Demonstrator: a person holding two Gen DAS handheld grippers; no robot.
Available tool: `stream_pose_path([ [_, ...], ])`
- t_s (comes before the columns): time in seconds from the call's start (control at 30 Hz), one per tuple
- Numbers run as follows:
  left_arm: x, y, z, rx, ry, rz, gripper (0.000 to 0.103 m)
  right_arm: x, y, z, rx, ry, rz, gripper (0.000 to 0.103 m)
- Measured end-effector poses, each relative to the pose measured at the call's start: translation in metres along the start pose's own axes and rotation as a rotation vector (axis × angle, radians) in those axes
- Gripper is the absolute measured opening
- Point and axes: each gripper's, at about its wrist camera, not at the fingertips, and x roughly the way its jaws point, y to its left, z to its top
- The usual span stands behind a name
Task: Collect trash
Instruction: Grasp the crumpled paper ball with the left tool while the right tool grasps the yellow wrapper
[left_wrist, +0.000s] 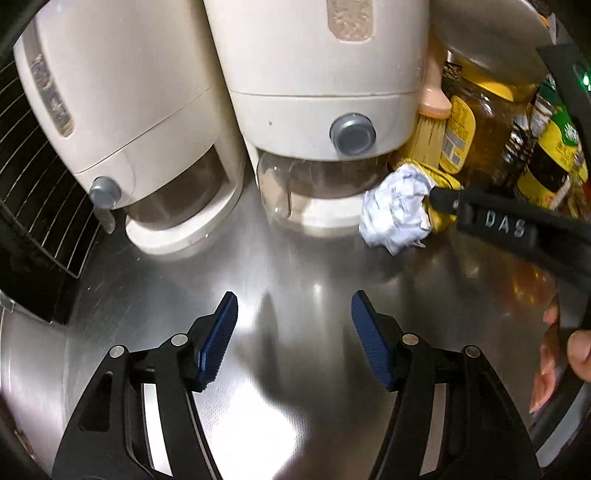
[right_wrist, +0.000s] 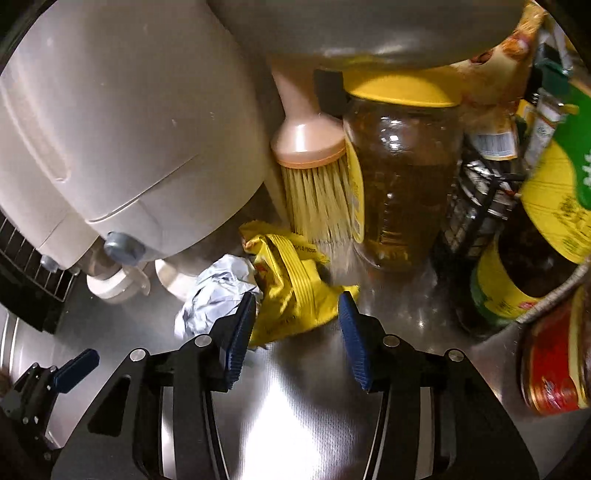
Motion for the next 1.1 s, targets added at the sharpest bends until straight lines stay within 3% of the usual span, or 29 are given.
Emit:
stream_pose_path([
  [0.2,0.011,-0.006,0.012,0.012,-0.003,-0.023,0.061,0.02,-0.002,0.008,0.0,0.027,-0.023,0.049],
  [0.27,0.013,-0.008,0.013,0.02,-0.006,-0.03,0.065,0.023,-0.002,0.009,-0.005,0.023,-0.021,0.047],
  [0.33,0.014,-0.014,0.016,0.039,-0.015,-0.03,0.072,0.023,0.003,0.007,-0.021,0.02,-0.002,0.034],
  [0.4,0.014,-0.02,0.016,0.063,-0.02,-0.029,0.077,0.023,0.009,0.001,-0.031,0.023,0.016,0.03],
  [0.57,0.013,-0.029,0.017,0.097,-0.038,-0.01,0.08,0.02,0.019,-0.005,-0.06,0.059,0.075,0.026],
  [0.73,0.017,-0.026,0.024,0.074,-0.052,-0.009,0.081,0.0,0.012,-0.011,-0.078,0.029,0.002,0.025],
  [0.8,0.018,-0.025,0.028,0.063,-0.058,-0.022,0.086,-0.002,0.008,-0.014,-0.078,0.025,-0.027,0.025],
  [1.1,0.029,-0.053,0.043,0.112,-0.079,-0.051,0.09,-0.006,-0.019,-0.014,-0.029,0.021,-0.073,0.025],
])
